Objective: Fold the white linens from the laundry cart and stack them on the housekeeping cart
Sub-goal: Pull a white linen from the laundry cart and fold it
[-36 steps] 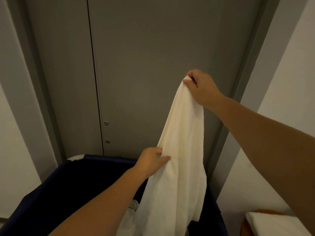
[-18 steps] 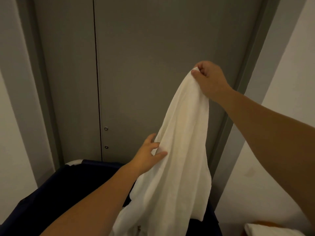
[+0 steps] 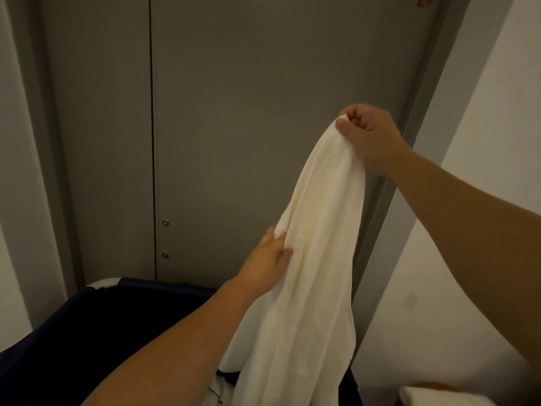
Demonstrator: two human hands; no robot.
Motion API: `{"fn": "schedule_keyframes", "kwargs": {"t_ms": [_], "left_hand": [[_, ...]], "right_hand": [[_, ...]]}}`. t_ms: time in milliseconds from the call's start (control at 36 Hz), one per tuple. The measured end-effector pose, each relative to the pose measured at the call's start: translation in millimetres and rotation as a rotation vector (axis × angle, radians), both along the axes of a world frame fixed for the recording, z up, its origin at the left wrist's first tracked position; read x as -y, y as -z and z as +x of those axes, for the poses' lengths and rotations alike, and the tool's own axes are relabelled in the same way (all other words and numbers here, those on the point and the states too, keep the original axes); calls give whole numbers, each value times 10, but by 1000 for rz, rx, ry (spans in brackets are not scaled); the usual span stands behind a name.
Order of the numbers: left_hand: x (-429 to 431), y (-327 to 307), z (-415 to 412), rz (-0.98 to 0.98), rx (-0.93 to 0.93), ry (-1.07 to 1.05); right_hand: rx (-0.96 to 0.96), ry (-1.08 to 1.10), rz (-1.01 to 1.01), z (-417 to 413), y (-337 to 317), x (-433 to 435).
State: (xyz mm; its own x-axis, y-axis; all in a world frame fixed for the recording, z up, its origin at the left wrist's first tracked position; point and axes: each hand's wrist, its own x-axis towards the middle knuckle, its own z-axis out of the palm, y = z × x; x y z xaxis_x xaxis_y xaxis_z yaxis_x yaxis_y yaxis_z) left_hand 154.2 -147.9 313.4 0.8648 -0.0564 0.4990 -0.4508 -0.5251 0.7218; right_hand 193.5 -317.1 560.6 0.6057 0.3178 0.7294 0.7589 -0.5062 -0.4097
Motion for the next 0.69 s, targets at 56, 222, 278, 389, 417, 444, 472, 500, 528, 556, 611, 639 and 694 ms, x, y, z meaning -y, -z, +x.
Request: {"fn": "schedule_keyframes", "kwargs": {"t_ms": [56, 222, 278, 389, 417, 444, 472, 500, 528, 556, 611, 639, 694], "left_hand": [[68, -1, 3, 66, 33, -113], [82, -32, -93, 358, -53, -255], [53, -43, -81, 379, -47, -271], [-32, 3, -63, 402, -51, -236], [-51, 24, -69, 348, -77, -211], [-73, 48, -74, 301, -119, -174], [-86, 64, -84, 281, -165, -129], [-94, 86, -82, 281, -217, -93], [-94, 114, -73, 264, -268, -73], [-97, 144, -59, 198, -313, -68], [-101, 178, -35, -12, -362, -76], [-107, 185, -21, -85, -360, -91], [-123, 210, -7, -145, -338, -128]], "right_hand": [[-1, 23, -11, 19, 19, 40], [-28, 98, -33, 77, 104, 148], [-30, 105, -49, 84, 143, 146], [-40, 112, -71, 107, 225, 139], [-41, 108, -67, 109, 237, 133], [-41, 103, -63, 110, 247, 123], [-42, 97, -62, 108, 253, 111], [-42, 91, -63, 107, 255, 100], [-44, 86, -67, 108, 257, 88], [-45, 85, -71, 107, 255, 81], [-44, 86, -64, 117, 248, 82], [-43, 89, -53, 126, 241, 93], [-47, 114, -45, 146, 233, 132]]}}
